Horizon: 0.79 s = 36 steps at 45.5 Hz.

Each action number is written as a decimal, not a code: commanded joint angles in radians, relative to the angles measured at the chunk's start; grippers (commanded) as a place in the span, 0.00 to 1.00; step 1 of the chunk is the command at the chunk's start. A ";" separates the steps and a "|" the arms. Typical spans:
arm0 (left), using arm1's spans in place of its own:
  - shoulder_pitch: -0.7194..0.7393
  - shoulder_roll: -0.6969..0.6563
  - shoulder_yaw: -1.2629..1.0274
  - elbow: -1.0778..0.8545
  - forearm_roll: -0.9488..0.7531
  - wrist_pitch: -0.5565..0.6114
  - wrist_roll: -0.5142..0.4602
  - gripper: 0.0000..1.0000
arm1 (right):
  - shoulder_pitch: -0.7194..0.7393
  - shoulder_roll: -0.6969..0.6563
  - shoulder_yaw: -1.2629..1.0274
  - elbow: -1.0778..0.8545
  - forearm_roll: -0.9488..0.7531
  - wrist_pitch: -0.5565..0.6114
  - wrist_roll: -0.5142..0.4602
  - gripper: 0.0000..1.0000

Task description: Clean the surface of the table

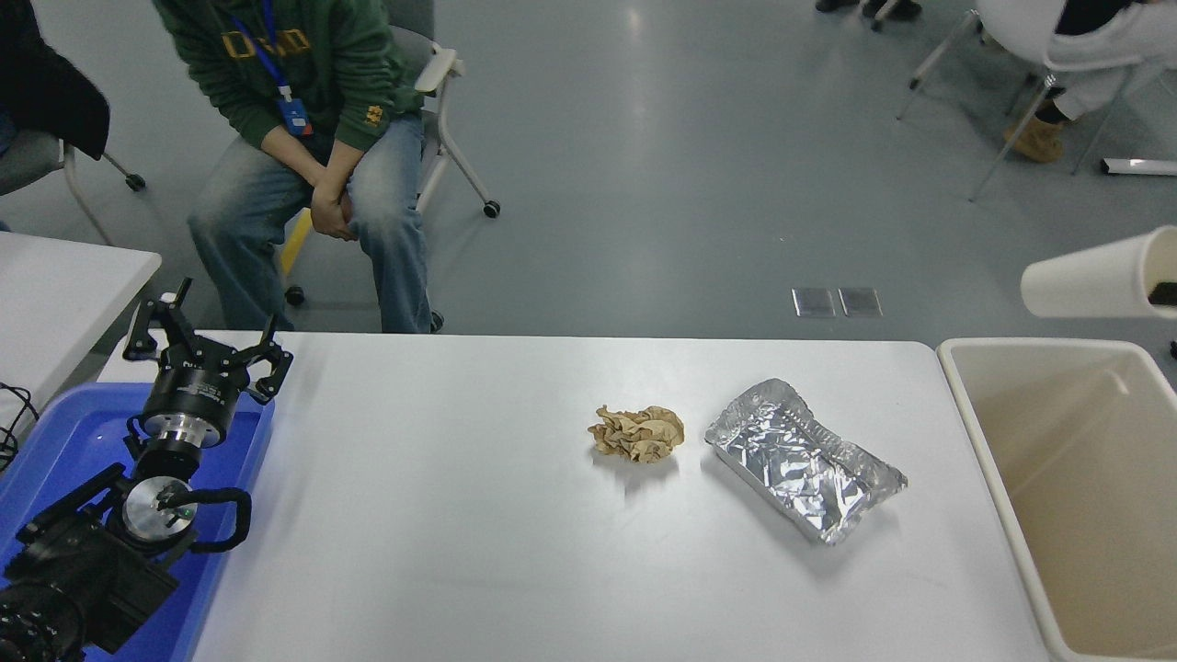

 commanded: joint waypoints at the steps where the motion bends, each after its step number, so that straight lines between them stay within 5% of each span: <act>1: 0.000 0.000 0.000 0.000 0.001 0.000 0.001 1.00 | -0.087 0.115 0.000 -0.212 0.023 -0.015 0.066 0.00; 36: 0.000 0.000 0.000 0.000 0.001 0.000 0.000 1.00 | -0.325 0.427 -0.010 -0.766 0.022 -0.046 0.145 0.00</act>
